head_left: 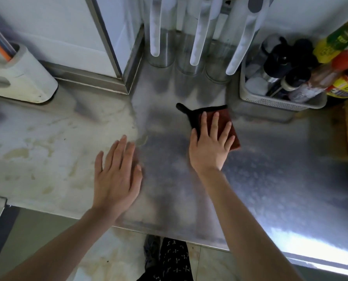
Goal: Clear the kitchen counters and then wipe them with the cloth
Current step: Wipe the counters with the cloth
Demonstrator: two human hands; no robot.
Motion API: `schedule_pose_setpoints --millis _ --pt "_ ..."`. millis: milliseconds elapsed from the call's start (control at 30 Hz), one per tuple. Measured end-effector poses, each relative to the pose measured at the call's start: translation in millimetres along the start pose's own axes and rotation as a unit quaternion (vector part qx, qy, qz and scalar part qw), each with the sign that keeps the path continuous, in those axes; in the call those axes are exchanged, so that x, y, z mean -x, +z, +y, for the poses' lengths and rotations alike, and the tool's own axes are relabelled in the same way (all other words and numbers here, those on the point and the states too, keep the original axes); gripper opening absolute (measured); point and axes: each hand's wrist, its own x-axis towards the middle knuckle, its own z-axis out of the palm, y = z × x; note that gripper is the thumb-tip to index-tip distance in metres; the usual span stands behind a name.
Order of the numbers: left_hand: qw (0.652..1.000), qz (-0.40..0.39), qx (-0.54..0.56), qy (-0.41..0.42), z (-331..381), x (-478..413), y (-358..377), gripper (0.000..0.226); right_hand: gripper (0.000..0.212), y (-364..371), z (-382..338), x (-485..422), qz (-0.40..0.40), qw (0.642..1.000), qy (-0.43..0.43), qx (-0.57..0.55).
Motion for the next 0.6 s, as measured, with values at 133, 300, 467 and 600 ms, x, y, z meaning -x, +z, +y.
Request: schedule_pose_setpoints --millis 133,300,467,600 --pt "0.999 -0.01 -0.004 -0.05 2.1 -30.1 7.1 0.058 0.053 15.1 -24.8 31.9 0.003 0.98 -0.194 0.046" --pt "0.997 0.012 0.024 -0.077 10.6 -61.4 11.1 0.056 0.053 -0.5 5.9 -26.9 0.02 0.981 -0.184 0.056" --pt "0.994 -0.015 0.013 -0.105 2.1 -75.0 19.7 0.057 0.054 -7.2 -12.8 -74.9 -0.005 0.997 -0.07 0.03" --pt "0.993 -0.024 0.007 -0.113 4.6 -75.2 18.0 0.057 0.054 3.8 -31.8 -53.8 -0.014 0.97 -0.236 0.063"
